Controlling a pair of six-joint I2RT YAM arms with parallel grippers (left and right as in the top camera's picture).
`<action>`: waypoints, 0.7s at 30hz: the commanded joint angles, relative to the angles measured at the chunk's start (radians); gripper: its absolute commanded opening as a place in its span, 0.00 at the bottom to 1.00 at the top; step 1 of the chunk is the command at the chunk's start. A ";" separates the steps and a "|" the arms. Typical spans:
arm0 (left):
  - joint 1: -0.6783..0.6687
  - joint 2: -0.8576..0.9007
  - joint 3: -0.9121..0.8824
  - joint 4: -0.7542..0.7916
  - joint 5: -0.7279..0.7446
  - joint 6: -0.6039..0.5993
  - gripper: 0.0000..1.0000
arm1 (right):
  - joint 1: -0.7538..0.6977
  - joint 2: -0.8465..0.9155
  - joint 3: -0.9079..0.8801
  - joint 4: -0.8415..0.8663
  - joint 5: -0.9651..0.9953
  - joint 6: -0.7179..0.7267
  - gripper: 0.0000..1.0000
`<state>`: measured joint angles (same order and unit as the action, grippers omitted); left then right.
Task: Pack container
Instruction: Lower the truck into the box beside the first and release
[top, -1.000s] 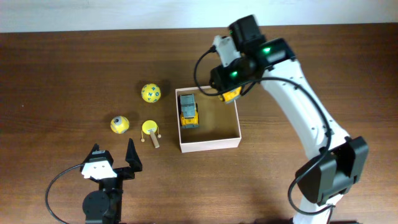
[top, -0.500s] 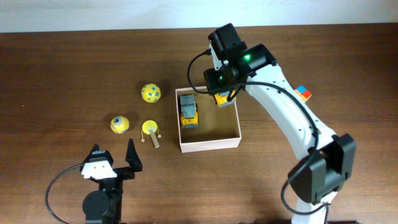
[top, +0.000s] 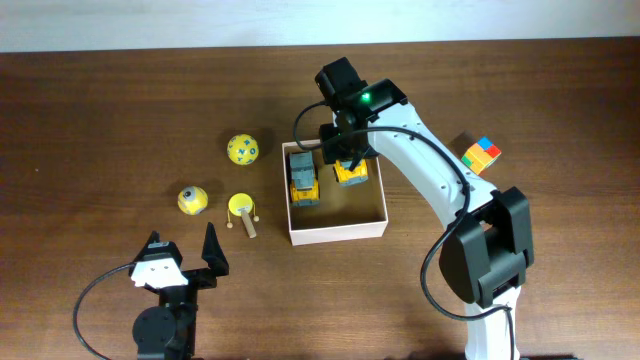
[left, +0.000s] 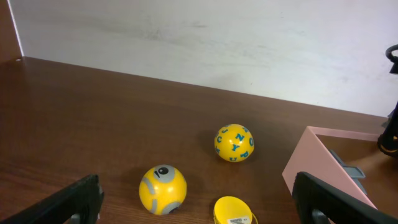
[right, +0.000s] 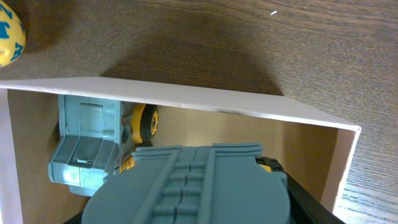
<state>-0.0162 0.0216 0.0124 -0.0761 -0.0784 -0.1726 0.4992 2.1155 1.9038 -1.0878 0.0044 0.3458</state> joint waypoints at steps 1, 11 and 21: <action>0.006 -0.004 -0.003 -0.003 0.011 0.016 0.99 | 0.006 0.019 0.017 0.004 0.042 0.056 0.51; 0.006 -0.004 -0.003 -0.003 0.011 0.016 0.99 | 0.006 0.035 0.016 0.014 0.061 0.061 0.50; 0.006 -0.004 -0.003 -0.003 0.011 0.016 0.99 | 0.006 0.080 0.008 0.010 0.061 0.064 0.50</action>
<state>-0.0162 0.0216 0.0124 -0.0761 -0.0784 -0.1726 0.4992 2.1757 1.9038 -1.0767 0.0452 0.3939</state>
